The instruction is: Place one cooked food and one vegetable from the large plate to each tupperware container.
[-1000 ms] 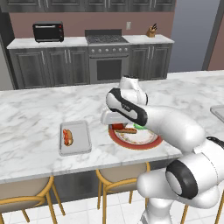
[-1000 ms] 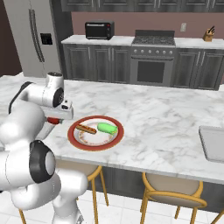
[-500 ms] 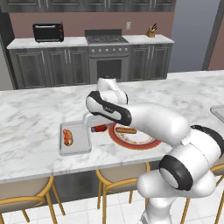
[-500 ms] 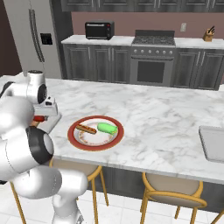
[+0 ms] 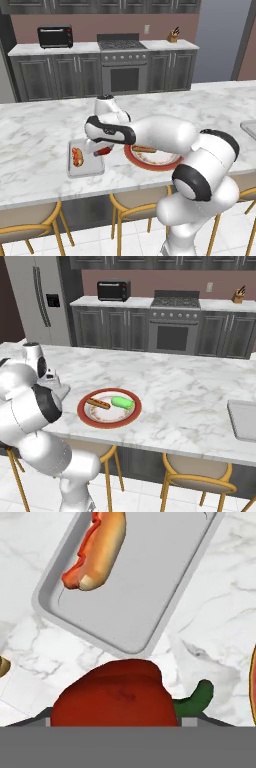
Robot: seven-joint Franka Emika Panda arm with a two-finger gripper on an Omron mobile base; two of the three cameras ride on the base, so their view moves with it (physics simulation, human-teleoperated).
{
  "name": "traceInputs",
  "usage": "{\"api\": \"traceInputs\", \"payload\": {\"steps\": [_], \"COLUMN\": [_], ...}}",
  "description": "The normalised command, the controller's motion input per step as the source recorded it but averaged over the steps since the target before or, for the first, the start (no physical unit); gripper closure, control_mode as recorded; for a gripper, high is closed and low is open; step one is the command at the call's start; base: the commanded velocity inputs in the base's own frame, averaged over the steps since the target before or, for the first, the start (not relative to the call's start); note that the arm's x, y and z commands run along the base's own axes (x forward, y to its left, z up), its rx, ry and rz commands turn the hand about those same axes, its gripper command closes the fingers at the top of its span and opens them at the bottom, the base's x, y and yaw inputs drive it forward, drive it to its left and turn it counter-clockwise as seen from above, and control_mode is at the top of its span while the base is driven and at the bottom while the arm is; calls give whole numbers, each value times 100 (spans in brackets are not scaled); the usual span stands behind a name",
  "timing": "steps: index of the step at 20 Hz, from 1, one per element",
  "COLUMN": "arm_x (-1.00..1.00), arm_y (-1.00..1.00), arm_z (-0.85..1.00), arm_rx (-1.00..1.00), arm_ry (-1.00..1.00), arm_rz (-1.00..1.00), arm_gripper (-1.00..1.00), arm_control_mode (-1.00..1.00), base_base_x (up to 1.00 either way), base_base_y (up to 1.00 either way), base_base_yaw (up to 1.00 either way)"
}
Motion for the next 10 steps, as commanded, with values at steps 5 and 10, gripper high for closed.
{"api": "traceInputs", "payload": {"steps": [5, 10], "arm_x": [47, 51], "arm_y": [11, 26], "arm_z": [-26, -23], "arm_rx": [0, 0], "arm_ry": [-1, 0], "arm_rz": [4, 0], "arm_gripper": [100, 100], "arm_control_mode": [-100, -100], "base_base_x": [0, 0], "base_base_y": [0, 0], "base_base_yaw": [0, 0]}}
